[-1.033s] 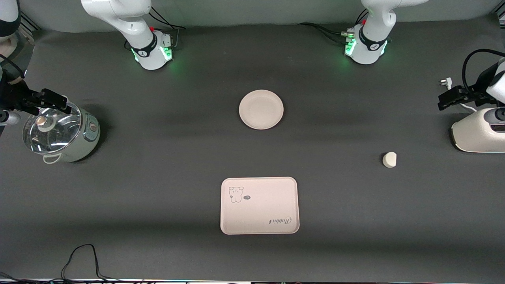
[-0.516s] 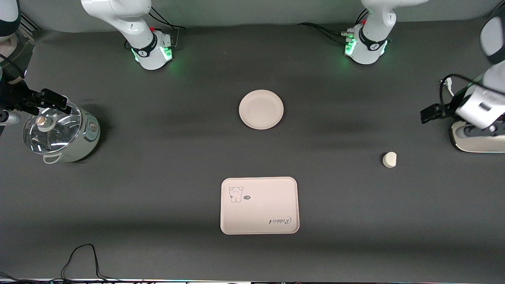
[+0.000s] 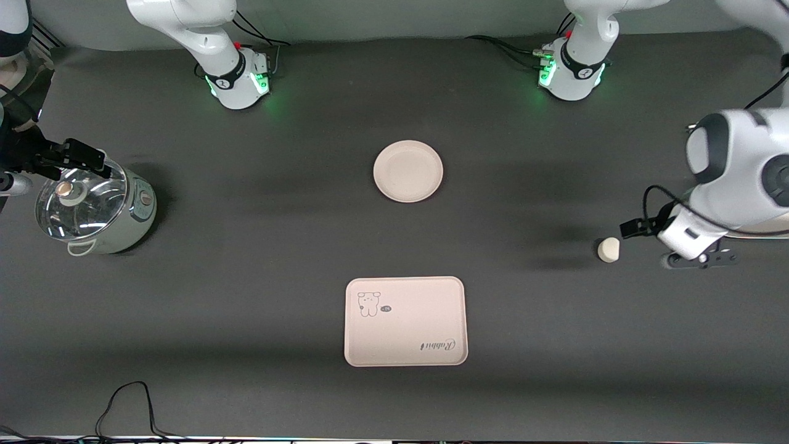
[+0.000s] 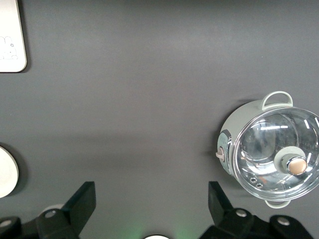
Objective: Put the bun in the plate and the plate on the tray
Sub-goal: 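Move the left gripper down toward the small white bun, then close the left gripper on the white bun and lift it, then carry the bun with the left gripper over the white plate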
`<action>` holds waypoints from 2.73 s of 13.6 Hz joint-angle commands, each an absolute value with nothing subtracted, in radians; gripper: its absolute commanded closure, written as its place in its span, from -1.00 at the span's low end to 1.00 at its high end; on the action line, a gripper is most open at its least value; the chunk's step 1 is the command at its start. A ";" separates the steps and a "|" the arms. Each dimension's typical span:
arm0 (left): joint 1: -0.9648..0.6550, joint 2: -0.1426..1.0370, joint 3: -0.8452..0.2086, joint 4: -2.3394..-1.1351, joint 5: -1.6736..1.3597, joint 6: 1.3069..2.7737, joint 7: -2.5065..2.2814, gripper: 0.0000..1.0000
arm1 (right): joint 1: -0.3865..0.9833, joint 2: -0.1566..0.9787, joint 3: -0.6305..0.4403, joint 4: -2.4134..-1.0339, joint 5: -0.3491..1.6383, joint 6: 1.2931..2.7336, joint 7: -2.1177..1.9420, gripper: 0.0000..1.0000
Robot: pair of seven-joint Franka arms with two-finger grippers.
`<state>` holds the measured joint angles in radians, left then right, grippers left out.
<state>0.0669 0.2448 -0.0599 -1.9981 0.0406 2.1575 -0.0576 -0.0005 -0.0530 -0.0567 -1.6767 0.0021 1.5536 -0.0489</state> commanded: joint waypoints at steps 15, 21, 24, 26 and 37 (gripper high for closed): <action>0.074 0.468 -0.061 -2.106 0.049 2.534 -0.040 0.32 | 0.012 -0.074 -0.064 -1.701 -0.012 1.568 -0.055 -1.00; 0.074 0.344 -0.061 -2.067 0.061 2.352 -0.018 0.53 | 0.012 -0.072 -0.064 -1.703 -0.012 1.569 -0.055 -1.00; 0.075 0.214 -0.061 -1.933 0.061 2.066 0.001 0.49 | 0.011 -0.072 -0.064 -1.703 -0.012 1.569 -0.055 -1.00; 0.097 0.167 -0.061 -1.799 0.060 1.888 0.055 0.49 | 0.011 -0.072 -0.064 -1.703 -0.012 1.569 -0.055 -1.00; 0.068 0.173 -0.087 -1.376 -0.064 1.453 -0.058 0.44 | 0.011 -0.072 -0.066 -1.703 -0.012 1.569 -0.055 -1.00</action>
<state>0.1093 0.1393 -0.0758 -1.4157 -0.0311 1.4663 0.0369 -0.0005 -0.0531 -0.0568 -1.6865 0.0021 1.5550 -0.0489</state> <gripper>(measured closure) 0.714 0.000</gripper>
